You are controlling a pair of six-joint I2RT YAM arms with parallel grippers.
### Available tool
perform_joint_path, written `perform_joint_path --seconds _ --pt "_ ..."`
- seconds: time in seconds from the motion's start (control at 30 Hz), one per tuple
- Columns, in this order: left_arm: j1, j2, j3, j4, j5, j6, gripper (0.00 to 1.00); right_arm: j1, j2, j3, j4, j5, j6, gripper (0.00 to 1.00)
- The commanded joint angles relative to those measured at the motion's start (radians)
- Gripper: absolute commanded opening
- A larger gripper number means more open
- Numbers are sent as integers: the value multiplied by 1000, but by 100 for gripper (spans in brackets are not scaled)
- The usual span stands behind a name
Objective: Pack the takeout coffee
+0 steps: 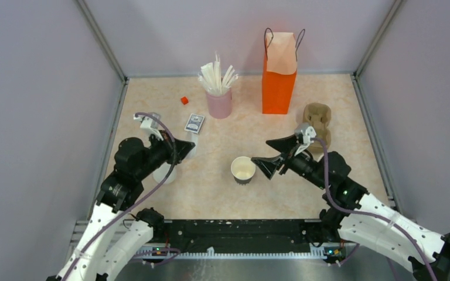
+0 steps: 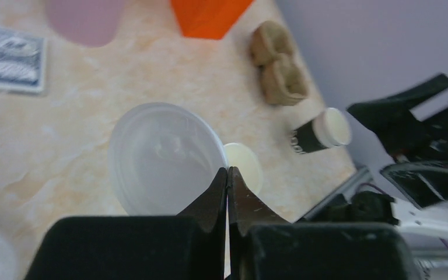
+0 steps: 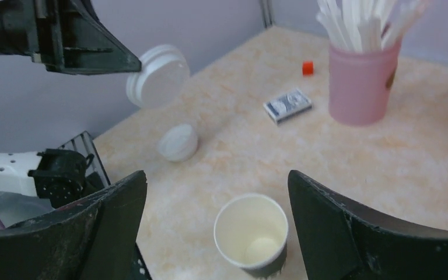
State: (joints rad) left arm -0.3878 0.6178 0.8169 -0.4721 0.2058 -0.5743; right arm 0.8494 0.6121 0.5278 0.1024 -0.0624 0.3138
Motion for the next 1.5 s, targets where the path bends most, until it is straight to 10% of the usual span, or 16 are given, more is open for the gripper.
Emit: perform_joint_path --seconds 0.0,0.2,0.5,0.87,1.47 --pt "3 -76 -21 296 303 -50 0 10 33 -23 431 -181 -204 90" --pt "3 -22 -63 489 527 -191 0 26 182 -36 743 -355 -368 90" --pt "1 21 -108 738 672 -395 0 297 305 -24 853 -137 -826 92" --pt "0 30 -140 818 687 -485 0 354 447 -29 1028 51 -938 94" --pt "0 41 -160 821 714 -483 0 366 485 43 849 -25 -983 94"
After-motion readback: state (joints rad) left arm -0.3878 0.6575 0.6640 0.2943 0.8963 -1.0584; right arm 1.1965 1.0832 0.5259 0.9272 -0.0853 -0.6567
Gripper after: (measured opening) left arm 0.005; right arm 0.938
